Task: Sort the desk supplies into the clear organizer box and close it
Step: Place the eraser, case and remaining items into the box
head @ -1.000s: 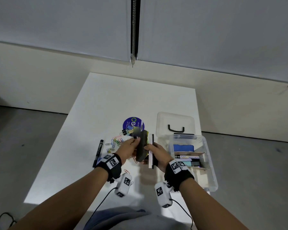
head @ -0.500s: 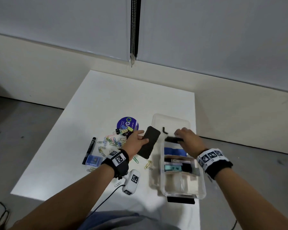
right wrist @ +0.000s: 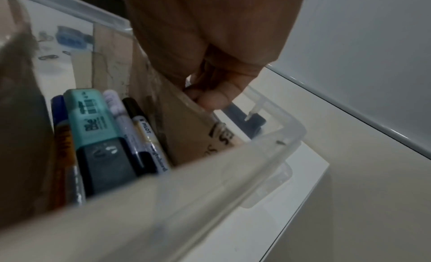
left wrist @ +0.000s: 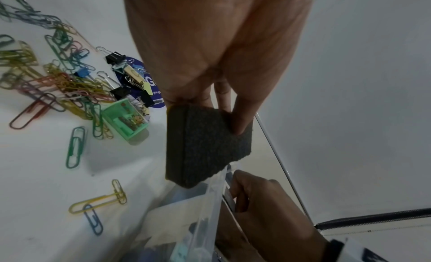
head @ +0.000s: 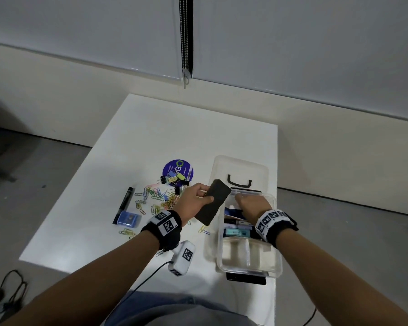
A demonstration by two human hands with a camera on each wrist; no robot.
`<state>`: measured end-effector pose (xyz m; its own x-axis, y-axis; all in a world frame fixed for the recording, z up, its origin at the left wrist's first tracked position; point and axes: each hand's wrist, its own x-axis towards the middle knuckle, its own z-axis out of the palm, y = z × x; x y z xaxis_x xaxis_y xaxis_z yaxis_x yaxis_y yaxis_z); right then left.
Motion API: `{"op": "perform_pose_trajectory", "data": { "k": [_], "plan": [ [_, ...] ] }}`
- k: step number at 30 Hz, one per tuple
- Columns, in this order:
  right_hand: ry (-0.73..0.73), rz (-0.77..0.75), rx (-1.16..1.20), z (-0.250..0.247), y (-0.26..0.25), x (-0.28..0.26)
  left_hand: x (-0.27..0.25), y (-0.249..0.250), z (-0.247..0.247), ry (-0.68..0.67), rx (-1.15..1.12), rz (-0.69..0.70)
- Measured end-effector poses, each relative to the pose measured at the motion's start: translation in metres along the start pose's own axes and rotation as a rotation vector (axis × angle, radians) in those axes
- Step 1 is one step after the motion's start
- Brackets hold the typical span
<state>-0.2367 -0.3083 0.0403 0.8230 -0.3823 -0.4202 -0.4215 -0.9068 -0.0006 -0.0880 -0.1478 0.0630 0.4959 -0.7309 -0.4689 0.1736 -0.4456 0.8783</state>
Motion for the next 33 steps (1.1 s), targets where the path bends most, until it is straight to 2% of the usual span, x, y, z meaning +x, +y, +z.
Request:
{"op": "perform_pose_trajectory", "data": {
  "k": [2, 7, 9, 10, 12, 14, 15, 17, 19, 21, 23, 25, 28, 33],
  "plan": [
    [-0.017, 0.009, -0.021, 0.0, 0.0, 0.003, -0.003, -0.001, -0.001, 0.004, -0.001, 0.003],
    [-0.257, 0.01, 0.113, -0.008, -0.001, 0.007, -0.007, -0.003, -0.002, 0.023, 0.041, 0.009],
    [-0.289, 0.031, 0.193, -0.01, 0.005, 0.003, -0.007, -0.004, -0.002, 0.016, 0.054, 0.021],
    [-0.266, 0.072, 0.286, -0.013, 0.009, 0.001, -0.006, -0.004, -0.001, 0.006, 0.072, 0.04],
    [-0.168, 0.159, 0.65, -0.022, 0.016, -0.01, -0.004, -0.002, 0.007, -0.021, 0.151, 0.117],
    [-0.067, 0.227, 1.087, -0.034, 0.02, -0.021, 0.0, 0.004, 0.019, -0.035, 0.306, 0.261],
    [-0.073, 0.256, 1.248, -0.041, 0.021, -0.026, 0.003, 0.008, 0.027, -0.037, 0.396, 0.353],
    [-0.112, 0.292, 1.478, -0.05, 0.022, -0.034, 0.01, 0.019, 0.043, -0.054, 0.539, 0.525],
    [-0.024, 0.325, 1.625, -0.051, 0.03, -0.038, 0.017, 0.028, 0.054, -0.112, 0.623, 0.594],
    [0.137, 0.354, 1.59, -0.047, 0.047, -0.041, 0.026, 0.029, 0.058, -0.158, 0.671, 0.559],
    [0.194, 0.34, 1.383, -0.042, 0.061, -0.045, 0.036, 0.022, 0.057, -0.126, 0.682, 0.492],
    [0.176, 0.318, 1.181, -0.036, 0.061, -0.049, 0.044, 0.012, 0.056, -0.06, 0.717, 0.393],
    [0.142, 0.304, 0.874, -0.023, 0.052, -0.048, 0.047, -0.001, 0.057, -0.076, 0.784, 0.233],
    [0.106, 0.295, 0.666, -0.014, 0.058, -0.049, 0.047, -0.014, 0.053, -0.119, 0.726, 0.221]
  ]
}}
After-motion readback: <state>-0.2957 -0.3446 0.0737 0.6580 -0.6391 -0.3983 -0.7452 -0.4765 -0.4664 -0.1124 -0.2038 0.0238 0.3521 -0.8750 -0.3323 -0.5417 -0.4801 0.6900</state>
